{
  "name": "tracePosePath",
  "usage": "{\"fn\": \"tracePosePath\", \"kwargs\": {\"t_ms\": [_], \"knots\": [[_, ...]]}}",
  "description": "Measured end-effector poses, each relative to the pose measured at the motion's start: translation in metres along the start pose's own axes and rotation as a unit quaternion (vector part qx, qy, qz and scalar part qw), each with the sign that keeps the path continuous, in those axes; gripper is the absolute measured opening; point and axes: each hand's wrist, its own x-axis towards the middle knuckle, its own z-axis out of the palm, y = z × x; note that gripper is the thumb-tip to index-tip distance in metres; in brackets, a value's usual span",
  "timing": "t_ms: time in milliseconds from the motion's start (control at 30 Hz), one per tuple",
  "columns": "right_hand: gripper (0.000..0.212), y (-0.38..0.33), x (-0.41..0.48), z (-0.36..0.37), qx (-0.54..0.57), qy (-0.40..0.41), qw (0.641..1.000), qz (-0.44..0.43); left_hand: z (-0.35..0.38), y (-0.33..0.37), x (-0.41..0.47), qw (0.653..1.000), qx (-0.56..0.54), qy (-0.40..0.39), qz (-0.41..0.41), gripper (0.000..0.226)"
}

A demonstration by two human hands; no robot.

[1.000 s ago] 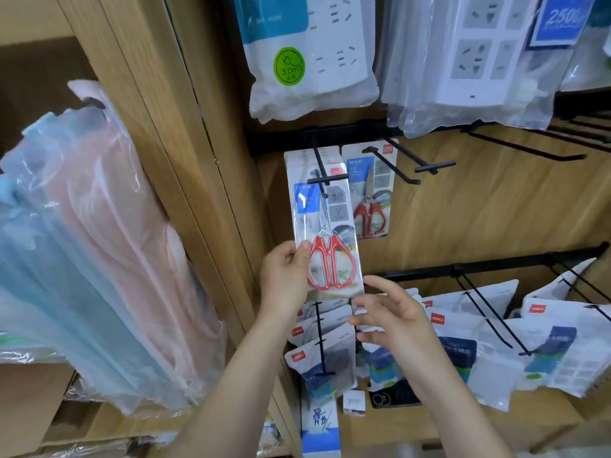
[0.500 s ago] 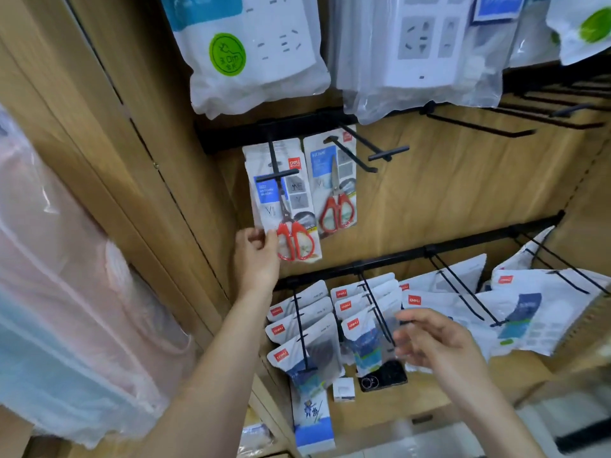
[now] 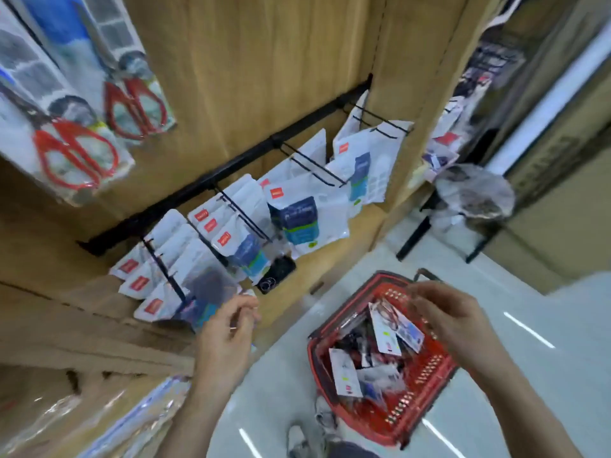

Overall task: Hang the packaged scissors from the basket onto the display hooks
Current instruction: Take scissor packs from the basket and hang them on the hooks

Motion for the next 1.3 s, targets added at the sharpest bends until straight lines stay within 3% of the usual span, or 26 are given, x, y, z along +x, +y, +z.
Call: {"fn": "tracePosePath", "kwargs": {"t_ms": [67,233,433,700,833,967,1100,1200,1300], "knots": [[0.018,0.030,-0.016,-0.018,-0.010,0.044,0.998,0.044,0.027,-0.016,-0.012,0.998,0.002,-0.054,-0.020,0.023],[0.020,0.096,-0.046,-0.053,-0.013,0.120,0.986,0.118,0.095,-0.043,-0.036,0.986,0.030,-0.159,-0.045,0.050],[0.022,0.188,-0.045,-0.077,0.025,0.181,0.969,0.169,0.208,-0.077,-0.045,0.962,0.082,-0.253,-0.056,0.035],[0.021,0.377,0.009,-0.061,0.105,0.210,0.944,0.233,0.402,-0.201,-0.020,0.953,0.067,-0.256,-0.148,0.030],[0.021,0.458,0.038,-0.027,0.128,0.193,0.942,0.244,0.486,-0.271,0.022,0.945,0.085,-0.277,-0.149,0.028],[0.030,0.513,0.063,-0.004,0.135,0.161,0.948,0.241,0.544,-0.320,0.062,0.893,0.219,-0.387,-0.070,0.063],[0.034,0.534,0.077,0.006,0.129,0.164,0.950,0.232,0.563,-0.344,0.075,0.835,0.379,-0.389,0.094,0.074],[0.035,0.535,0.081,0.011,0.114,0.151,0.956,0.223,0.562,-0.350,0.079,0.844,0.390,-0.331,0.159,0.054],[0.043,0.535,0.088,0.012,0.085,0.135,0.965,0.207,0.555,-0.340,0.089,0.855,0.344,-0.270,0.278,0.028]]}}
